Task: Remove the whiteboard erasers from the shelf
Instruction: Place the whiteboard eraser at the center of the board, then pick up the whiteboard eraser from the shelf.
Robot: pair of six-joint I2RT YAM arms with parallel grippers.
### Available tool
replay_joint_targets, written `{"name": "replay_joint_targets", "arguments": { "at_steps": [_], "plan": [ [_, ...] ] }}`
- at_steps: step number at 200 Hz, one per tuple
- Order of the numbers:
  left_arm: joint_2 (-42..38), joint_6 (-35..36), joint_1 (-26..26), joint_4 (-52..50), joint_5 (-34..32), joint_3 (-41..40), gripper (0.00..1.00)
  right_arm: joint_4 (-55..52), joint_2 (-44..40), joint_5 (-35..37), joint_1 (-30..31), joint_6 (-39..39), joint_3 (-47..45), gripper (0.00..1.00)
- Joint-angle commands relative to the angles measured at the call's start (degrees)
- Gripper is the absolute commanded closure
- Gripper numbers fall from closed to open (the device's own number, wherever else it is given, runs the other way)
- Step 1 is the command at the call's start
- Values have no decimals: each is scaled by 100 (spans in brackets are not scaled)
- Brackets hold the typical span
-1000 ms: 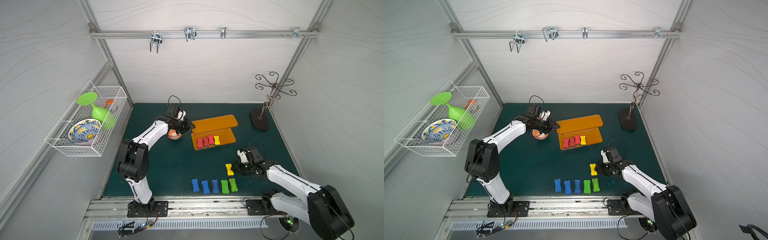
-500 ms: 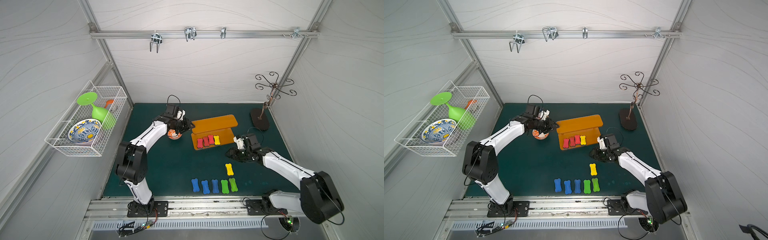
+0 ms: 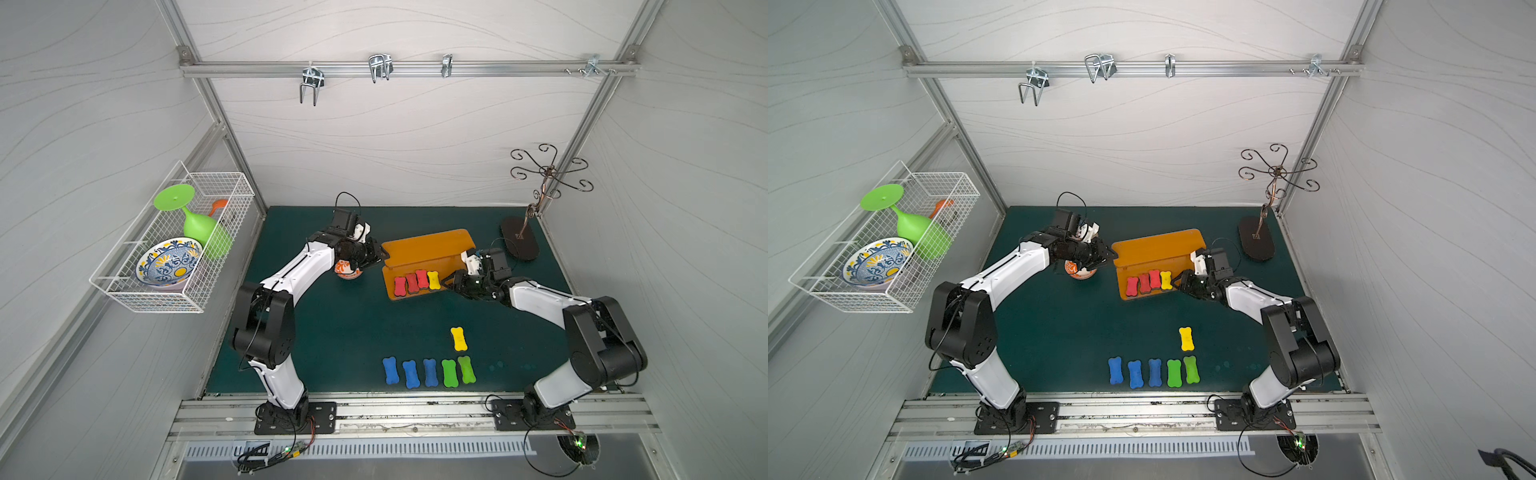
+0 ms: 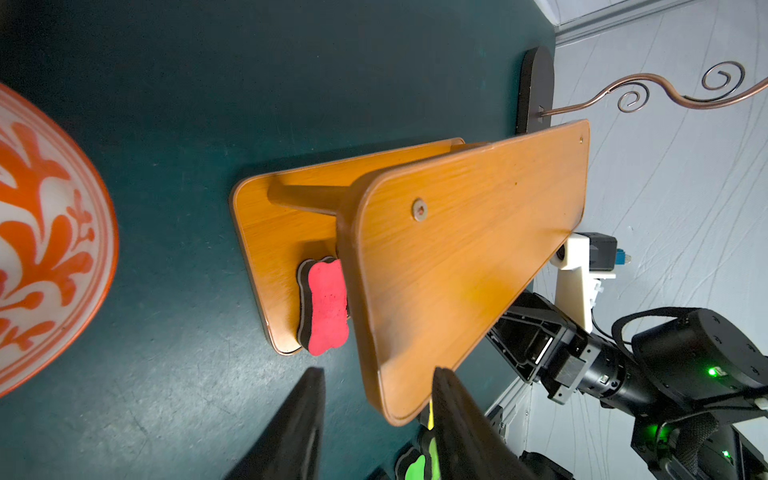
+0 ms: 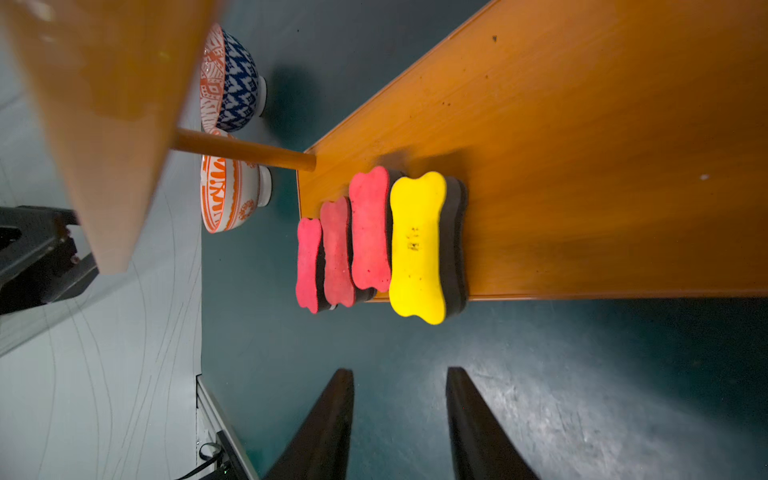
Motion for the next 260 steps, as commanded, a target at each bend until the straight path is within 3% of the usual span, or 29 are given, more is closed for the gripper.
{"name": "replay_joint_targets", "arguments": {
  "at_steps": [1,153,260],
  "plan": [
    [118,-52,22,209,152,96,56,647,199,384,102,-1,-21,59],
    [67,-106,23,337,196,-70,60,2778,849,897,204,496,-589,62],
    [-34,-88,-12,384,214,-207,60,2834,1480,871,231,356,-287,58]
  ]
}}
